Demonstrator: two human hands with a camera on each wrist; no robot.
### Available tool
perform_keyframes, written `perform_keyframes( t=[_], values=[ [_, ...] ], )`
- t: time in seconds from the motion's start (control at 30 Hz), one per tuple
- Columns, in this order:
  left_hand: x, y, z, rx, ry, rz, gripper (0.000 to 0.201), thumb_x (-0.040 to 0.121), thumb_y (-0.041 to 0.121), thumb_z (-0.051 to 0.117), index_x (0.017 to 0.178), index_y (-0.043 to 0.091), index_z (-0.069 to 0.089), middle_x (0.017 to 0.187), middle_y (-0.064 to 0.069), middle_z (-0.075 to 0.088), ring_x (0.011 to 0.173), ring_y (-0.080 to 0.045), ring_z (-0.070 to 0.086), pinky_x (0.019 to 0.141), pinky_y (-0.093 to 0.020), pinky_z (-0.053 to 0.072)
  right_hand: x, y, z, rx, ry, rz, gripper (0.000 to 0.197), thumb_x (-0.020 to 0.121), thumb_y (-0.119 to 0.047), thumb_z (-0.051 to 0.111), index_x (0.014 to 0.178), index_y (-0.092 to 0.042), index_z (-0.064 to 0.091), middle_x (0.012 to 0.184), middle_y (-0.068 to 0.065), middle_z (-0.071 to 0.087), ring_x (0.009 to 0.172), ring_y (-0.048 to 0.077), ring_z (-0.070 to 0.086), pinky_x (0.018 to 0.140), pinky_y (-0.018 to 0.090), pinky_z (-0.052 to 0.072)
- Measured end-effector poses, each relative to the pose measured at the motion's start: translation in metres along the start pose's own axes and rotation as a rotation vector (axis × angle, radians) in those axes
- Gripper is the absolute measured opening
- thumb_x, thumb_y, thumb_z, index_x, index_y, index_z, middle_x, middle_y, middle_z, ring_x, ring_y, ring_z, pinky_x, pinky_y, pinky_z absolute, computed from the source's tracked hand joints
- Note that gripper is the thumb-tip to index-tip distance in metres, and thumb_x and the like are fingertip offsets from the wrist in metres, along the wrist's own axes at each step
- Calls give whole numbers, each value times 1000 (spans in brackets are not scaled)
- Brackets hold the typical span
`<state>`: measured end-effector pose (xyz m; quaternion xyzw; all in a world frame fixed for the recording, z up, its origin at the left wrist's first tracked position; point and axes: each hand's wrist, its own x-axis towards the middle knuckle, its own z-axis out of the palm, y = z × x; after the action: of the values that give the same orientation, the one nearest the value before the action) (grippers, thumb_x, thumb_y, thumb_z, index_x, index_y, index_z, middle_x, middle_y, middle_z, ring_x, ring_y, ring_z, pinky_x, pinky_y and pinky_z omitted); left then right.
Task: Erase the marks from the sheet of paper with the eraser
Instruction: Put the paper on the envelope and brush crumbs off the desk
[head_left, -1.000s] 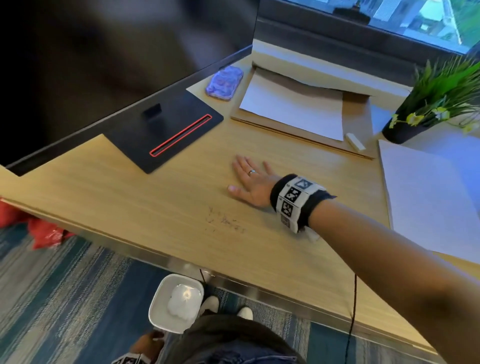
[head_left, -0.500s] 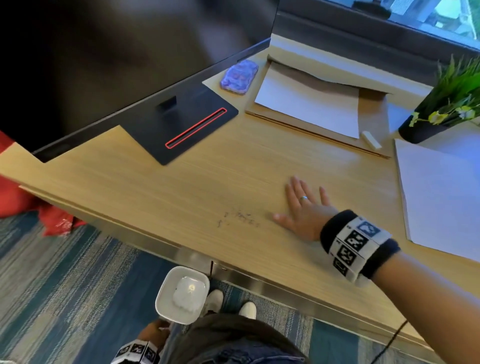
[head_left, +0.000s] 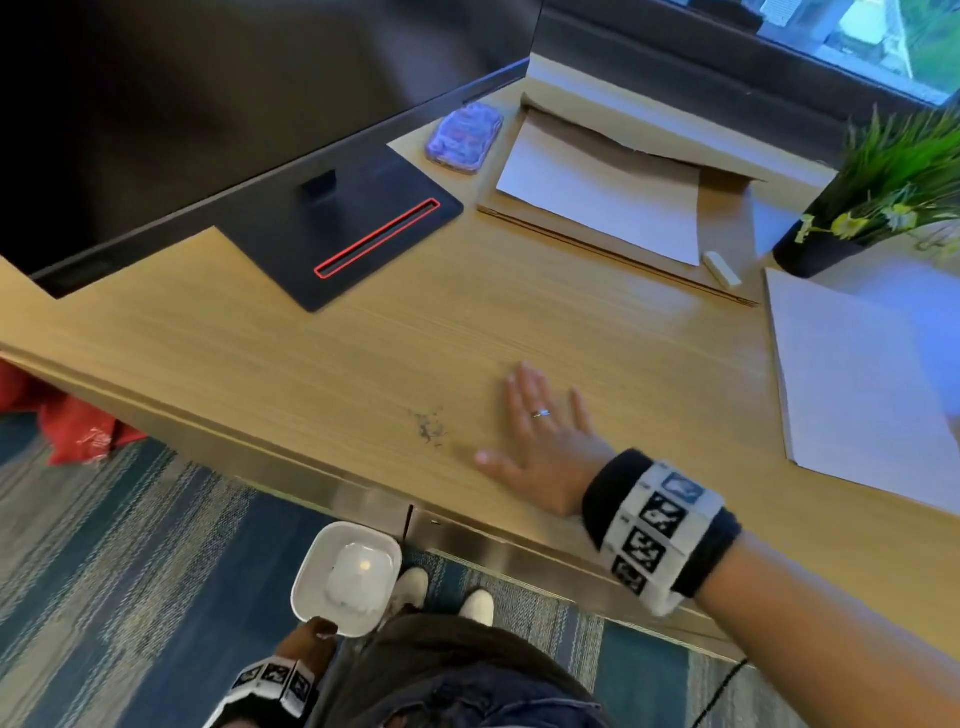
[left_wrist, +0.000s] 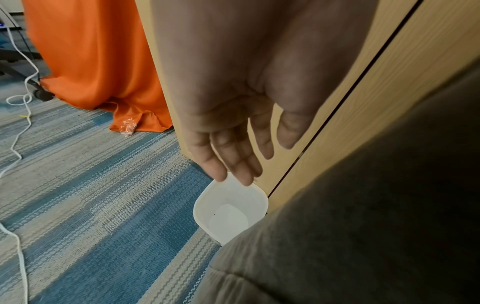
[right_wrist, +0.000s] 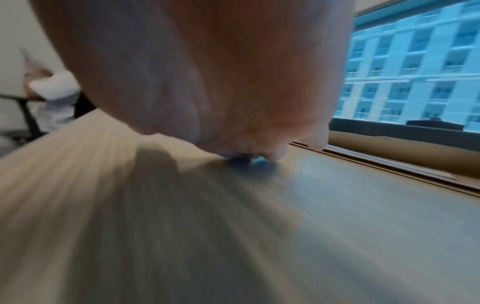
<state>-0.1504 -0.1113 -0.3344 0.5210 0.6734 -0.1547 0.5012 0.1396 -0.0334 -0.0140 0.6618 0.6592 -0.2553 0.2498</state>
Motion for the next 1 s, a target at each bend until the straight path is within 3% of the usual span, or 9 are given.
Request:
perform_keyframes(
  t=[0.13,0.33,0.43,0.53,0.63,0.73,0.83,0.9,1.0],
  values=[
    [-2,-2,-3,-23,3,-18,32,92,17,55,123,10,61,131,-9,57,123,-23,51,97,-22,36,-8,8,15,-47,-53,104,94,71,-75,-7,131,-9,-36,139,10,-42,131,22,-35,107,47,-21],
    [1,3,-4,-7,3,-51,35,91,7,56,126,3,57,130,-14,56,119,-26,53,89,-22,36,-5,-45,29,12,-11,-128,104,54,-78,-13,130,-11,-36,138,9,-44,134,23,-35,112,50,-20],
    [0,10,-5,1,19,-63,34,91,4,55,124,1,57,129,-18,56,118,-27,53,91,-23,37,-4,-39,20,49,-12,-131,99,58,-79,-9,128,-13,-35,137,5,-43,134,17,-34,113,48,-18],
    [-7,14,-7,-6,18,-72,34,94,14,52,128,7,53,134,-11,53,123,-22,51,94,-20,37,-6,-16,10,-10,2,27,88,77,-74,-2,130,-13,-36,136,6,-44,135,20,-33,113,49,-18],
    [-13,14,-9,-3,10,-81,35,94,15,53,128,8,55,137,-10,51,128,-22,47,96,-19,33,-13,-11,20,-45,-44,123,91,78,-75,-3,130,-8,-35,139,12,-41,134,25,-34,112,51,-18],
    [-19,12,-10,-13,24,-63,36,96,22,48,131,15,52,141,-4,48,130,-20,45,100,-20,34,-19,-37,34,-1,-54,36,104,60,-78,-12,128,-4,-37,138,18,-43,129,30,-38,107,48,-22],
    [-23,11,-12,-39,25,-56,35,97,26,47,130,17,54,141,-4,48,130,-21,45,100,-21,35,-18,-63,30,47,-78,-169,107,52,-78,-12,129,-8,-37,135,12,-46,128,25,-42,108,46,-25],
    [-23,13,-14,-35,30,-56,33,96,25,50,128,16,55,139,-6,50,129,-21,46,99,-20,34,-18,-66,23,72,-66,-243,103,55,-78,-9,129,-11,-37,135,8,-45,128,21,-41,109,45,-25],
    [-26,20,-17,-30,8,-53,36,93,18,53,129,11,53,137,-10,51,127,-22,47,97,-20,35,-6,-41,4,76,-25,-141,91,75,-76,2,128,-13,-38,138,8,-45,133,22,-37,112,47,-20]
  ],
)
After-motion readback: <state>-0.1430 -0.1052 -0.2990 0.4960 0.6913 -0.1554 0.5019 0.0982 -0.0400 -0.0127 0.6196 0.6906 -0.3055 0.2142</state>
